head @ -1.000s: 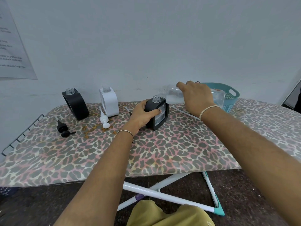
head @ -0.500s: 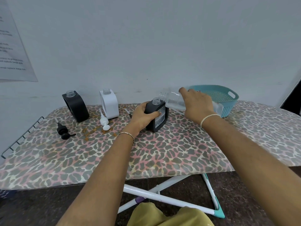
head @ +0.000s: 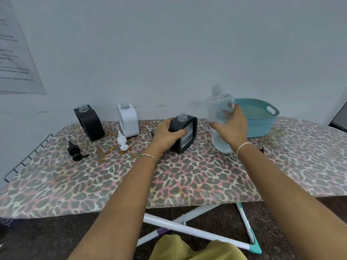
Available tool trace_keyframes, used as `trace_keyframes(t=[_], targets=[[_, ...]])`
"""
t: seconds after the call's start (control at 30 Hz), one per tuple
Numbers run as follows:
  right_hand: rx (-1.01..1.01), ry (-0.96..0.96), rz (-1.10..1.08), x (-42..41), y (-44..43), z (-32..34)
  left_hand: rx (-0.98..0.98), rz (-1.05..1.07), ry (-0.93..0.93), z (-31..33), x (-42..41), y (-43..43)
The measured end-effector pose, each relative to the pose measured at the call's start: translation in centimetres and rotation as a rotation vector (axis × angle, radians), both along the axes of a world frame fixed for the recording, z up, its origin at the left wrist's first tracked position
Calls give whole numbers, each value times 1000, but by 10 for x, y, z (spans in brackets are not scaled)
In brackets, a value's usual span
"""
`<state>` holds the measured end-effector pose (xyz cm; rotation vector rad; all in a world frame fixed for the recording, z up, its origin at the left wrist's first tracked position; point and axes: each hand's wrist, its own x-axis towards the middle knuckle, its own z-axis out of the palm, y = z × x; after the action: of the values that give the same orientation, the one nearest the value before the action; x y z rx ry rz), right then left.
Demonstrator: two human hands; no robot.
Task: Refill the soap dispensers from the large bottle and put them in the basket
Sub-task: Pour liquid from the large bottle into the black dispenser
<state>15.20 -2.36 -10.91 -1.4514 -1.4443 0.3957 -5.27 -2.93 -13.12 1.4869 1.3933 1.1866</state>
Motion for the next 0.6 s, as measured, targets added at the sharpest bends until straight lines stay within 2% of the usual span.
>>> trace_keyframes(t=[0.07, 0.1, 0.3, 0.6], targets=[[10, 263, -56, -5, 3, -4, -1, 0, 11, 0, 0, 0], [20, 308, -72, -8, 6, -7, 0, 1, 17, -1, -1, 1], [69, 299, -84, -15, 14, -18, 15, 15, 52, -1, 0, 2], [41, 335, -22, -5, 17, -33, 13, 41, 63, -9, -2, 8]])
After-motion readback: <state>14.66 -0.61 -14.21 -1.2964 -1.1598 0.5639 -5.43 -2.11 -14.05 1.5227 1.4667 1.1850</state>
